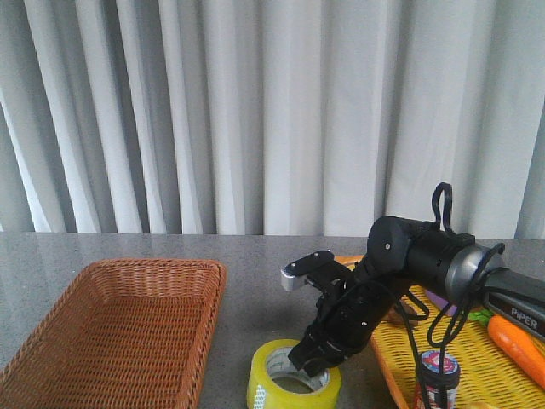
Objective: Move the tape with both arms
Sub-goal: 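Grasp the tape roll with the right gripper, lift and set it on the table, then open the right gripper and withdraw it upward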
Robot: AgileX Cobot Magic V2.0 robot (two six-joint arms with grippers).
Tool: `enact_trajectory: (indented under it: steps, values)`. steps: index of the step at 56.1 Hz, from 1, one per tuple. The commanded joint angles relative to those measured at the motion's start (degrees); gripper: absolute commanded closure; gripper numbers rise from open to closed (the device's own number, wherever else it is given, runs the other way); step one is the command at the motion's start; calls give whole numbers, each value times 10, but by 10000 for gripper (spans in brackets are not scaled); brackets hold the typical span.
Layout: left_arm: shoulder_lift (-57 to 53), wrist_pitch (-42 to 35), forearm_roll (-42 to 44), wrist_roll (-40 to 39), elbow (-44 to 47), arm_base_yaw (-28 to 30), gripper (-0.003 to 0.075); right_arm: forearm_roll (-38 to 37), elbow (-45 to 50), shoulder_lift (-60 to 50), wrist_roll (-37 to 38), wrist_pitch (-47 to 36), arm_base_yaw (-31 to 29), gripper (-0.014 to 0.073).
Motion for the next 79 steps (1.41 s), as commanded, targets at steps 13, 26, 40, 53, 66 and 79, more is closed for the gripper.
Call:
enact_trajectory:
  steps: [13, 26, 40, 53, 66, 79]
  values:
    - [8, -38, -2, 0, -21, -4, 409, 16, -20, -35, -1, -19, 1, 299]
    - [8, -37, -2, 0, -21, -4, 409, 16, -31, -40, 4, -21, 1, 157]
    - [8, -37, -2, 0, -21, -4, 409, 15, -106, -103, 25, -28, -1, 158]
    - [8, -38, -2, 0, -21, -4, 409, 15, -129, -225, 39, -49, -17, 216]
    - [8, -33, -2, 0, -21, -4, 409, 3, -105, -373, 31, -63, -17, 393]
    - [8, -29, -2, 0, -21, -4, 413, -36, 142, -602, 44, -205, -17, 608]
